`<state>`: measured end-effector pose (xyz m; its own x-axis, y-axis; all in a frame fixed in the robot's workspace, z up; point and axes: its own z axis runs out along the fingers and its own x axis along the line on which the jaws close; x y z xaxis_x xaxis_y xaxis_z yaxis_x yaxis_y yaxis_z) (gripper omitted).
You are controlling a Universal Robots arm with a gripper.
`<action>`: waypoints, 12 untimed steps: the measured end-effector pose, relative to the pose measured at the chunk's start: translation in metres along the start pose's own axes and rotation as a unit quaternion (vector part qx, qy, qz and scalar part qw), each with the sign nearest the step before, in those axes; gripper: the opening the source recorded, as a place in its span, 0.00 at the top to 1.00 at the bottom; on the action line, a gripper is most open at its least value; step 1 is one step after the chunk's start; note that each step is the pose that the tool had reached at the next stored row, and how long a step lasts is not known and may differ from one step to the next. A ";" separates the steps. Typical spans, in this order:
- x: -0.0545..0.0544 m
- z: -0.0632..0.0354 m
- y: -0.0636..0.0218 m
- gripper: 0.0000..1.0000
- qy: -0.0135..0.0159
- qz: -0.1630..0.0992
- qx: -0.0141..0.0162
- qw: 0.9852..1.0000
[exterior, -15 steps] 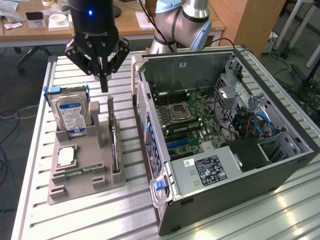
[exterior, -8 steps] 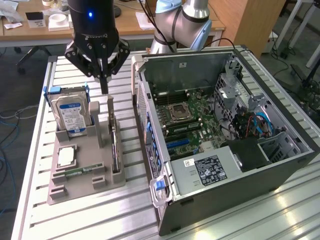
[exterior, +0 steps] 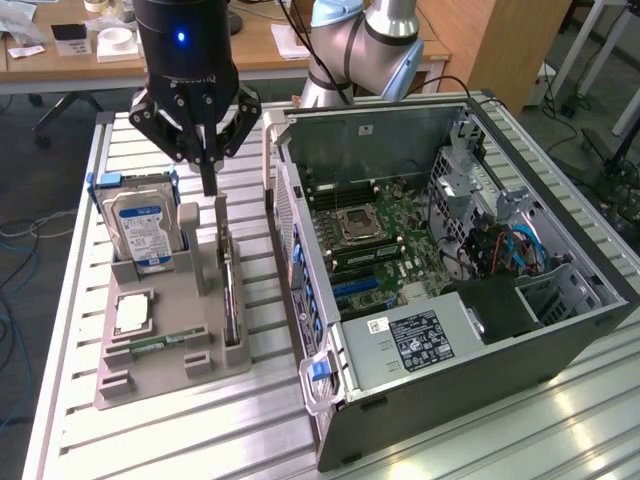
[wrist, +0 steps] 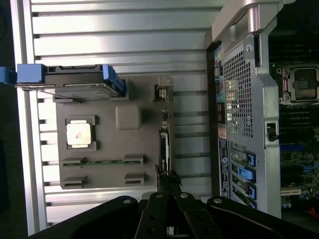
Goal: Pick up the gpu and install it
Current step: 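Reach for the gpu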
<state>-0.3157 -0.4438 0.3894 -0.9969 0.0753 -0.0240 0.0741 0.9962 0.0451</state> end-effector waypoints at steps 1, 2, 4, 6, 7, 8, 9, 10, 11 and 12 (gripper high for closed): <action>0.000 0.0001 -0.0007 0.89 0.000 0.000 0.000 1.000; 0.000 0.0002 -0.0011 0.89 0.000 0.000 0.000 1.000; 0.000 0.0004 -0.0015 0.89 0.000 0.000 0.000 1.000; 0.000 0.0003 -0.0018 0.89 0.000 0.000 0.000 1.000; -0.001 0.0004 -0.0018 0.89 0.000 0.000 0.000 1.000; -0.001 0.0005 -0.0019 0.89 0.000 0.000 0.000 1.000; -0.001 0.0006 -0.0018 0.89 0.000 0.000 0.000 1.000; -0.001 0.0005 -0.0018 0.89 0.000 0.000 0.000 1.000; -0.001 0.0006 -0.0018 0.89 0.000 0.000 0.000 1.000; -0.001 0.0005 -0.0018 0.89 0.000 0.000 0.000 1.000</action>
<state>-0.3150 -0.4457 0.3888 -0.9969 0.0753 -0.0241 0.0741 0.9962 0.0451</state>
